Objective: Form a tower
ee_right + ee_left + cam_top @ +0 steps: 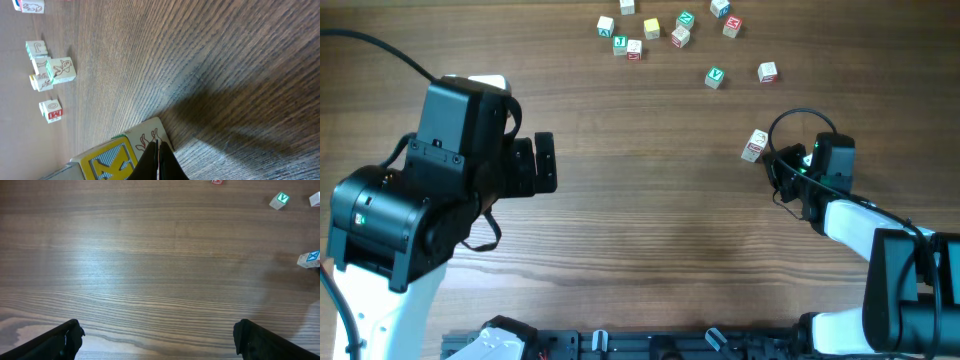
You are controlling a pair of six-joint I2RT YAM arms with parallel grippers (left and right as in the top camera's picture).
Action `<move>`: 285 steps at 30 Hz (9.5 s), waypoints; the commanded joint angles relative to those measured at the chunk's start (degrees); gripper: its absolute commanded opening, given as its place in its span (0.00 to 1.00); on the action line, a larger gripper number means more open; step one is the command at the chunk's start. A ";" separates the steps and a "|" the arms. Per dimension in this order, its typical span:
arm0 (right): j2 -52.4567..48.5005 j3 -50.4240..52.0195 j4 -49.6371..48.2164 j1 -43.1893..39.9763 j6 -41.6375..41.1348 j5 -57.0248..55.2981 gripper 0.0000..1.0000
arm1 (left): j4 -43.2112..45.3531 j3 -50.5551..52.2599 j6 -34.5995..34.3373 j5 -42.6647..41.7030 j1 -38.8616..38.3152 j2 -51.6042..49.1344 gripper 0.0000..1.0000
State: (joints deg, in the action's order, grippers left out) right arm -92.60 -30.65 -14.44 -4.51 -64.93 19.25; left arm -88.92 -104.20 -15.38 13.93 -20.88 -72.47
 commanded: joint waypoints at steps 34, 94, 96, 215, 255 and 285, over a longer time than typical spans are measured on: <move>-0.85 0.02 -0.85 2.10 -1.25 0.50 0.04 | 0.11 0.13 -0.66 0.92 0.17 0.24 1.00; -0.85 0.02 -0.15 2.10 -3.43 2.69 0.04 | 0.11 0.13 -0.66 0.92 0.17 0.24 1.00; -0.85 0.02 -0.15 2.10 -3.43 2.73 0.04 | 0.11 0.13 -0.66 0.92 0.17 0.24 1.00; 27.26 -5.70 34.14 7.82 27.63 -4.59 0.15 | 0.11 0.13 -0.68 0.92 0.17 0.24 1.00; -28.06 -58.55 71.49 16.13 61.92 -20.50 0.87 | 0.11 0.13 -0.66 0.92 0.17 0.24 1.00; -30.10 -58.47 71.76 15.41 63.49 -17.99 0.40 | 0.11 0.13 -0.66 0.92 0.17 0.24 1.00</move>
State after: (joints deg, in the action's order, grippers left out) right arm -121.73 -89.58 57.17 11.14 -1.78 0.62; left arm -88.95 -104.09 -15.38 13.93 -20.88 -72.44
